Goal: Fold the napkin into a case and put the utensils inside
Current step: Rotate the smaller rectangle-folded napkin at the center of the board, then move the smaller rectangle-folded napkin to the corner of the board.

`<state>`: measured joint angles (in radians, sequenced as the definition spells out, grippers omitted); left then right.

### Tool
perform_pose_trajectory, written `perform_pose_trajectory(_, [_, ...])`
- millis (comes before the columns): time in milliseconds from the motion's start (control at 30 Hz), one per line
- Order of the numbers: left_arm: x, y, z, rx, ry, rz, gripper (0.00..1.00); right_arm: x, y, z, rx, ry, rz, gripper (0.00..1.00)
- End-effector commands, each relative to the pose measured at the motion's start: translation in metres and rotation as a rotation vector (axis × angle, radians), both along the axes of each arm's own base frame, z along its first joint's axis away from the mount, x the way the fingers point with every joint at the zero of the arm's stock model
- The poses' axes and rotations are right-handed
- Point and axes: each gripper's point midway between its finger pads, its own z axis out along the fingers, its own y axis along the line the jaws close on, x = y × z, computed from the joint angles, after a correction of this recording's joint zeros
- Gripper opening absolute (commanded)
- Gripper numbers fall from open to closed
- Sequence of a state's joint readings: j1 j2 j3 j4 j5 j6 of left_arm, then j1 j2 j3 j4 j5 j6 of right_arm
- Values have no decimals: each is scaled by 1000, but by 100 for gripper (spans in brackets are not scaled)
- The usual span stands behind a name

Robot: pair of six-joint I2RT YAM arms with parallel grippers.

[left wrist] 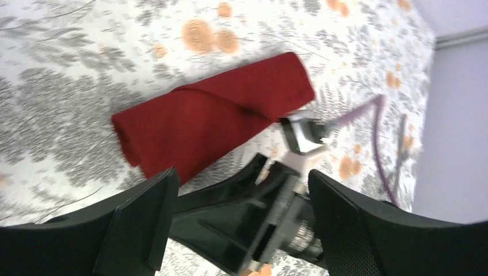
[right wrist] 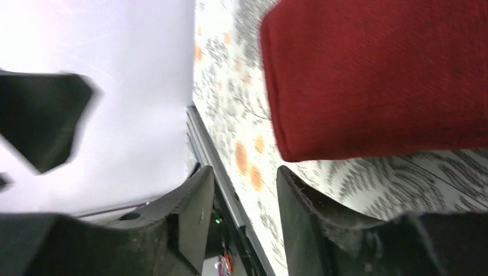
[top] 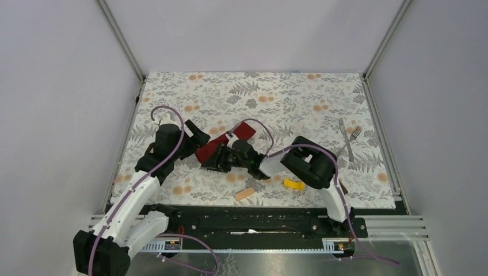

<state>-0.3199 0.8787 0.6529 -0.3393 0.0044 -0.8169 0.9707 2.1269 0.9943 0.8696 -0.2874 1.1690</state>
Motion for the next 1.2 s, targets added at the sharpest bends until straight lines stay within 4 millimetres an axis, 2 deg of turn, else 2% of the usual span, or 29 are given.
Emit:
perform_pose_trajectory(0, [-26,22,-42,50,248,72,86,36,-8,28,26,-77,-113,55])
perform_pose_trajectory(33, [-29,17,-48,15,272,64,84,33,-25,22,-12,-74,-112,58])
perform_pose_trajectory(67, [-31,12,-52,-21,278,52,83,31,-38,29,-21,-86,-81,61])
perform_pose_trajectory(167, [-28,-1,-61,-120,283,53,80,28,-82,17,-136,-97,-26,62])
perform_pose_trajectory(333, [-22,-23,-85,-224,369,12,79,24,-166,15,-345,-176,-31,63])
perform_pose_trajectory(400, [-20,-27,-94,-234,388,9,80,25,-191,16,-426,-213,-50,70])
perform_pose_trajectory(467, [-19,-28,-104,-235,401,16,81,29,-207,17,-449,-223,-65,77])
perform_pose_trajectory(567, [-19,-24,-119,-219,431,48,81,34,-205,11,-424,-173,-23,78])
perform_pose_trajectory(700, [-11,-14,-131,-170,432,84,78,54,-177,11,-323,-116,-24,72])
perform_pose_trajectory(900, [17,9,-136,-124,420,139,72,112,-142,-1,-230,-56,-121,58])
perform_pose_trajectory(933, [22,13,-139,-118,422,150,72,120,-139,-12,-241,-44,-130,57])
perform_pose_trajectory(1167, [73,40,-150,-117,435,210,69,179,-110,-27,-227,-51,-161,54])
